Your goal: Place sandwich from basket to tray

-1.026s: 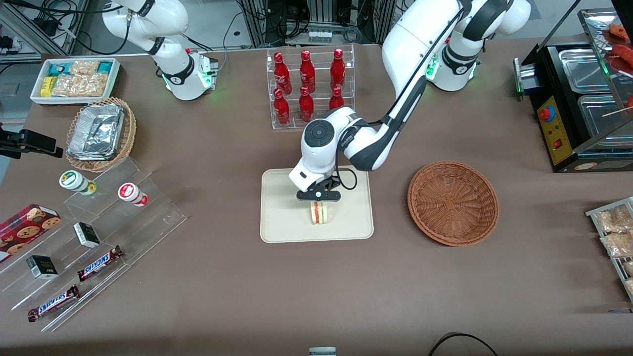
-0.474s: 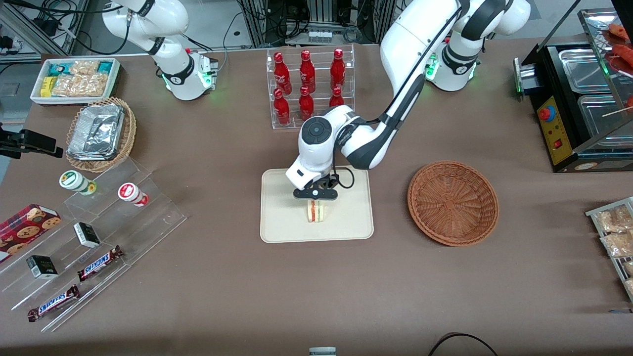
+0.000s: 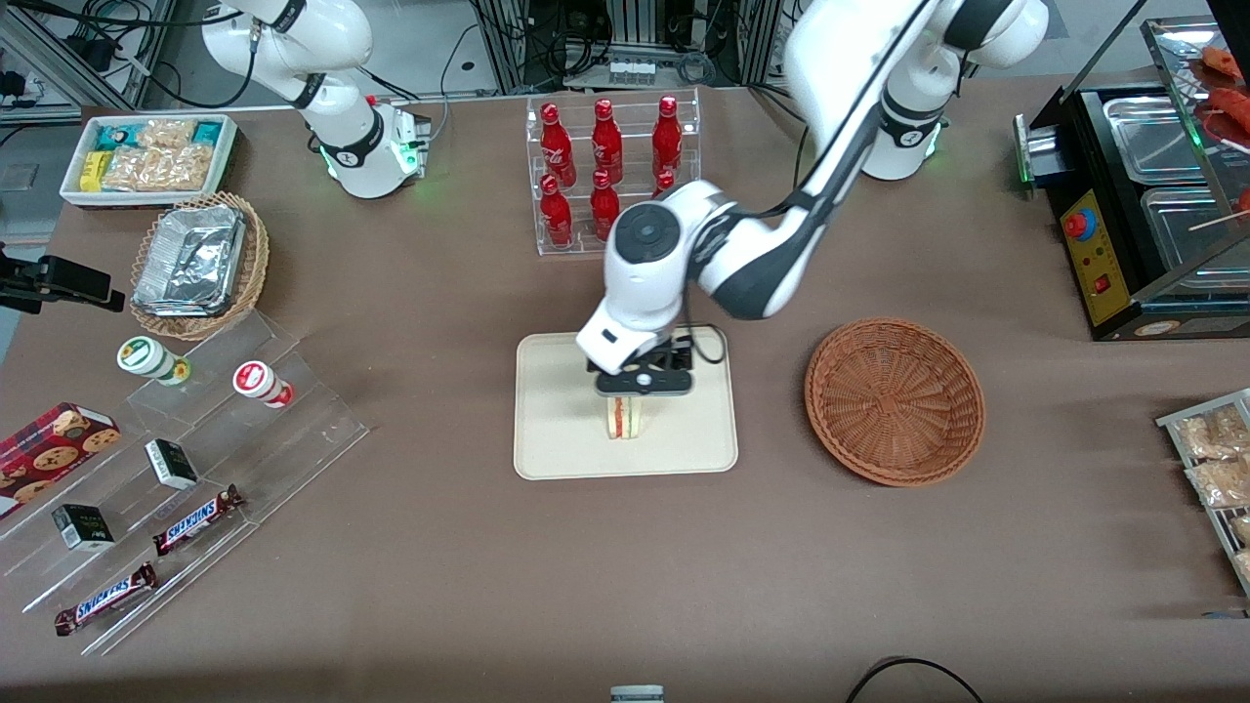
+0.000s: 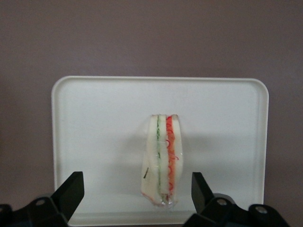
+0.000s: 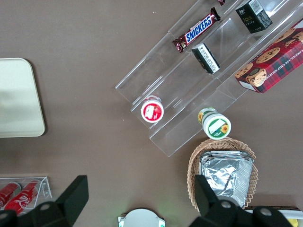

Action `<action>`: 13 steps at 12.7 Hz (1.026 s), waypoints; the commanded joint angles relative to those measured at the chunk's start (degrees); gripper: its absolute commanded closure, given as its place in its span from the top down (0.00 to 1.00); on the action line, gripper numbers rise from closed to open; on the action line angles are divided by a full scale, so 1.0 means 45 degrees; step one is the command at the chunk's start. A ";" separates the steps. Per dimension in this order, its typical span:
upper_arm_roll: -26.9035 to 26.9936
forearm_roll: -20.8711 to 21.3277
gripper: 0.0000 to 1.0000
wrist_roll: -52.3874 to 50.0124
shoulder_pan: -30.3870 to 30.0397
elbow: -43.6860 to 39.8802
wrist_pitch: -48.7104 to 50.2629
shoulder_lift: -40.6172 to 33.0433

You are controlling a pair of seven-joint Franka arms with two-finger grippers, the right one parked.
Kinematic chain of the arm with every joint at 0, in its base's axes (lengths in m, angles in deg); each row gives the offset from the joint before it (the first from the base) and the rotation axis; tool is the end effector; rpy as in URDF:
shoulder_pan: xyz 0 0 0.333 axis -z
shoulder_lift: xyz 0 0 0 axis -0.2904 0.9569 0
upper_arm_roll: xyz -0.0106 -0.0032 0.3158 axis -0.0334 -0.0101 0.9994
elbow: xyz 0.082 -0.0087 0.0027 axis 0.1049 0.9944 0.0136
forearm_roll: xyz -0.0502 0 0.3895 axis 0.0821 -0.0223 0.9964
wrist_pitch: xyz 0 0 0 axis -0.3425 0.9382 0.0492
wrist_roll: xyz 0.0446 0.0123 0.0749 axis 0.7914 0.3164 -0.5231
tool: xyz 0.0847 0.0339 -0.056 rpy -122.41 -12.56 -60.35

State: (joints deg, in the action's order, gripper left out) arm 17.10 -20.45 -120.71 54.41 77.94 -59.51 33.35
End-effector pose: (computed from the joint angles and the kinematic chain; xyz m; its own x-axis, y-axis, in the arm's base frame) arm 0.5313 -0.4783 0.3703 0.9929 0.0672 0.0978 0.0619 -0.9965 0.0559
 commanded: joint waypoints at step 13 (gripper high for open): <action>-0.0016 -0.0758 1.00 0.8260 -0.6579 0.0965 0.6718 -0.6163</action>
State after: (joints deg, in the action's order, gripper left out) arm 17.65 -23.14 -88.38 27.67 80.19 -30.82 8.43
